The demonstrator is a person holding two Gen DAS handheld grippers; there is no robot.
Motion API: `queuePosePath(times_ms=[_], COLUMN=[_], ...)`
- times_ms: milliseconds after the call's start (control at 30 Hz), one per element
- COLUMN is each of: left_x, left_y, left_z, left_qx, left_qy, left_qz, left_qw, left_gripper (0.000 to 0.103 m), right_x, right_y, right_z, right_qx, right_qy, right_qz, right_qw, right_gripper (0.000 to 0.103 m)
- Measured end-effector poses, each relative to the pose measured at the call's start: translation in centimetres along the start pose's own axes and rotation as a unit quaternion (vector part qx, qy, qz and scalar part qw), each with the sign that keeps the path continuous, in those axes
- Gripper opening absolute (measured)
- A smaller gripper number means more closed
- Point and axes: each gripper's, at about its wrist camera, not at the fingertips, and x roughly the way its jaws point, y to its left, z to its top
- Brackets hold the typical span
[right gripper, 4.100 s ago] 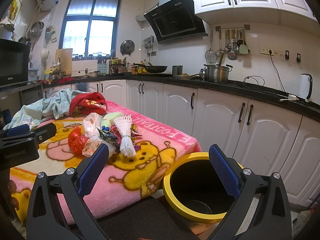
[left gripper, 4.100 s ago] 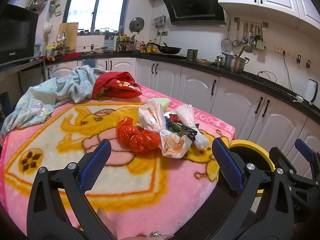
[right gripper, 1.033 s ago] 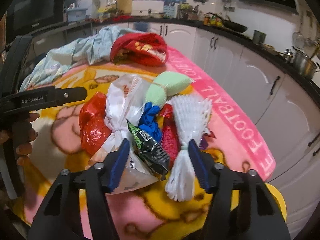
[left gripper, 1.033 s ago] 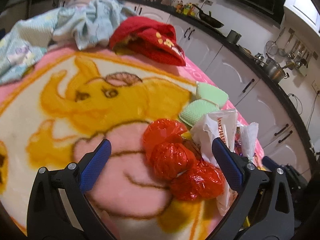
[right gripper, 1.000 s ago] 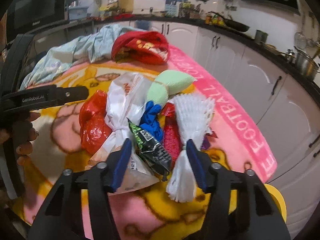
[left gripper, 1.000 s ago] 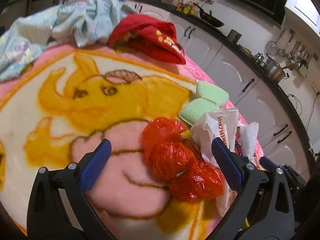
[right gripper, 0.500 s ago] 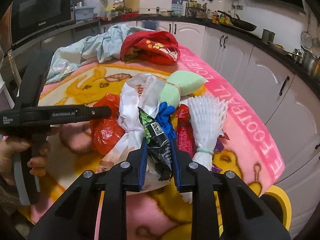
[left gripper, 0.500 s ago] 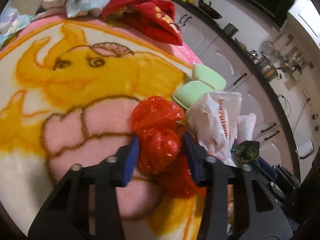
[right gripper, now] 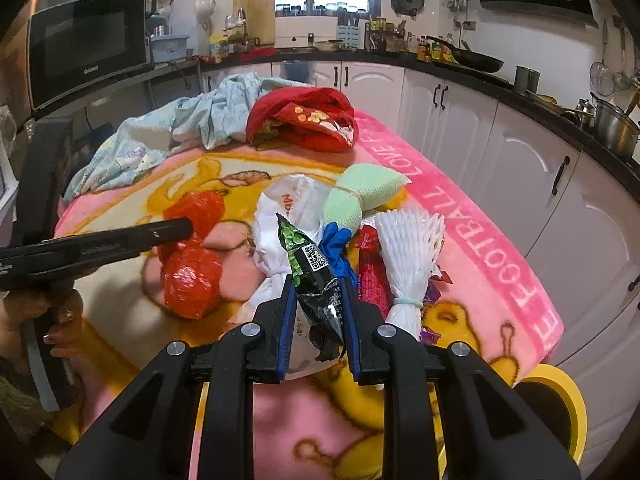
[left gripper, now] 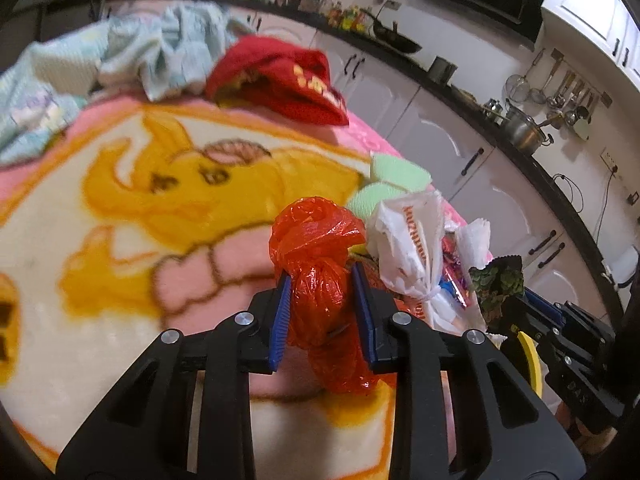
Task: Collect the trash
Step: 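Lift both held items and carry them over the yellow-rimmed bin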
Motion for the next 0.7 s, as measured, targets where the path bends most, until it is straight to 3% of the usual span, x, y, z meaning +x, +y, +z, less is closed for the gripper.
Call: queuePosePath(times_ms=[200,700], left_x=[-2.4,-5.2], left_y=[-1.7,-8.5], left_z=[0.7,2.2], left_qx=[0.03,0.088], left_qy=[-0.036,-0.082], left_qz=[0.011,-0.011], left_qw=[0.9989,0.9928], left_gripper=[0.022,0.022], right_x=[-1.8,-6.7], right_y=[0.2,-2.9], right_z=[0.0,0.6], right_qx=[0.003,0.054], right_qy=[-0.016,-0.06], right_qz=[0.004,0.01], right_qw=[1.0,0.997], right_gripper=[0.021,0.021])
